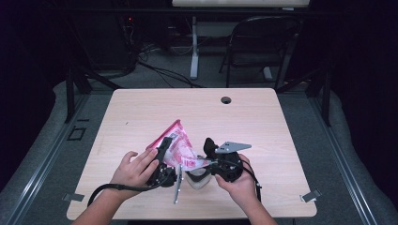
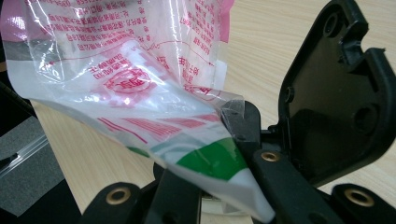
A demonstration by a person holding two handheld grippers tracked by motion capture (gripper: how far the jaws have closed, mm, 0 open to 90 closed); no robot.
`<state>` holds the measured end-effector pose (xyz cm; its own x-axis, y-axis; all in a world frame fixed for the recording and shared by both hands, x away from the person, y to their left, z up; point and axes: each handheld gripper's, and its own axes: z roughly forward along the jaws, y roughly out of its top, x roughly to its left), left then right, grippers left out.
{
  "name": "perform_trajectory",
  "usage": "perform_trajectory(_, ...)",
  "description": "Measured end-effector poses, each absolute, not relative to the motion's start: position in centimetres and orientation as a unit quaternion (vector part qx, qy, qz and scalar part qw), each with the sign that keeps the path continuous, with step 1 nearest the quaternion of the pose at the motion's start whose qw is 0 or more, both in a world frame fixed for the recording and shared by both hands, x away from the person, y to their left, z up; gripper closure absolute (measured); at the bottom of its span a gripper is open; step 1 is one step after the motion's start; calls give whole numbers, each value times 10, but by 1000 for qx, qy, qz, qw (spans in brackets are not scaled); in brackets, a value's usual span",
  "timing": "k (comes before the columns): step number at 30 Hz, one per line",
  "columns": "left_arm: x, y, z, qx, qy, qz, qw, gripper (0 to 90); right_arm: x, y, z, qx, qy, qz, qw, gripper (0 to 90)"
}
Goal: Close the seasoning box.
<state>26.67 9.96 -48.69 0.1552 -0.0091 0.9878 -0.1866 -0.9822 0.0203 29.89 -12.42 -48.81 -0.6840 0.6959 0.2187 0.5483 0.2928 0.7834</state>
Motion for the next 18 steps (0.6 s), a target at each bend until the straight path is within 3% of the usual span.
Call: perform_trajectory(18,266,99,-486,752,-68,651,71,653,300,-123,-489,390,799,450,81,853)
